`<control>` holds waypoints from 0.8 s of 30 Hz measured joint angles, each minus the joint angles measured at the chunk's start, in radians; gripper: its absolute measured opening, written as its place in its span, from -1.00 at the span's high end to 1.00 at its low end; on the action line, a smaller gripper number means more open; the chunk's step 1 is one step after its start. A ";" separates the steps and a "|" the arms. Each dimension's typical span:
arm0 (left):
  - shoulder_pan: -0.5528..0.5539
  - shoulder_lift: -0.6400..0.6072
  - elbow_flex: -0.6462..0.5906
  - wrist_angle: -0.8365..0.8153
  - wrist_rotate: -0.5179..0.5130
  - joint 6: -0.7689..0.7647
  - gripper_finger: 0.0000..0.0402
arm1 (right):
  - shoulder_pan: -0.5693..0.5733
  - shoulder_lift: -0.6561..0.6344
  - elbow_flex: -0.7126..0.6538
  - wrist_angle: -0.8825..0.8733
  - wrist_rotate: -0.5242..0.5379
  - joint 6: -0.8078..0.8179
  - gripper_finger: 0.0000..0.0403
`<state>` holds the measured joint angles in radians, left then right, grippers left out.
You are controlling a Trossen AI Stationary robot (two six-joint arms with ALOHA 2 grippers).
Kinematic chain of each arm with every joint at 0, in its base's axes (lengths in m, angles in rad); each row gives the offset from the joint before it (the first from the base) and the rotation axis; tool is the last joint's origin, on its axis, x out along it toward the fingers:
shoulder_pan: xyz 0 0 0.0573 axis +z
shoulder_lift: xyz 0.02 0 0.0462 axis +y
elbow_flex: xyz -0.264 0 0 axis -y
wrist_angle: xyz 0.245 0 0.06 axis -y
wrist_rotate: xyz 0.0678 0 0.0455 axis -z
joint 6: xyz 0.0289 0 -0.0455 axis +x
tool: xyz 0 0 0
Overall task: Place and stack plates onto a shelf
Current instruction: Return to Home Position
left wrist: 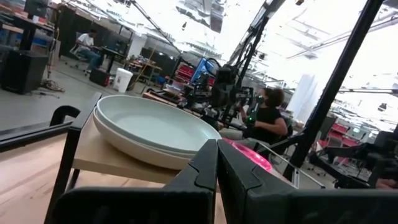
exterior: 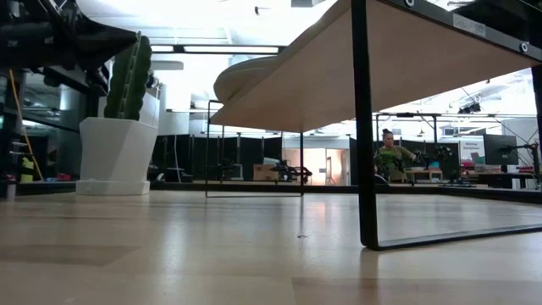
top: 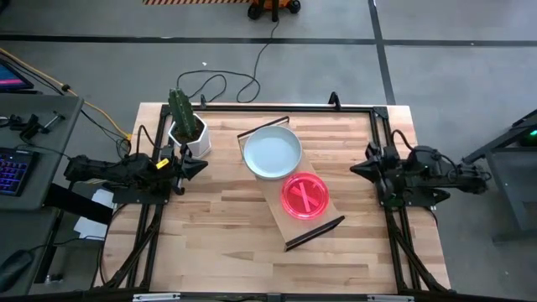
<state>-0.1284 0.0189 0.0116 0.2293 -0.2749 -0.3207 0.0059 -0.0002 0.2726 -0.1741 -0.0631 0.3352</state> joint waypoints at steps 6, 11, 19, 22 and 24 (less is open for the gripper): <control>0.000 0.008 0.001 -0.005 -0.003 0.000 1.00 | -0.006 0.008 0.006 -0.009 -0.060 -0.127 1.00; 0.000 0.008 0.001 -0.008 -0.003 0.000 1.00 | -0.005 0.006 0.000 0.017 -0.086 -0.088 1.00; 0.000 0.008 0.001 -0.024 -0.002 0.000 1.00 | -0.005 0.003 -0.238 0.382 -0.102 -0.035 1.00; 0.000 0.008 0.001 -0.025 0.000 -0.001 1.00 | -0.005 0.004 -0.262 0.375 -0.103 -0.010 1.00; 0.000 0.008 0.001 -0.024 0.000 0.000 1.00 | -0.006 0.004 -0.261 0.329 -0.103 -0.042 1.00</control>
<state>-0.1284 0.0269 0.0128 0.2050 -0.2752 -0.3210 0.0003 0.0035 0.0114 0.1551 -0.1661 0.2936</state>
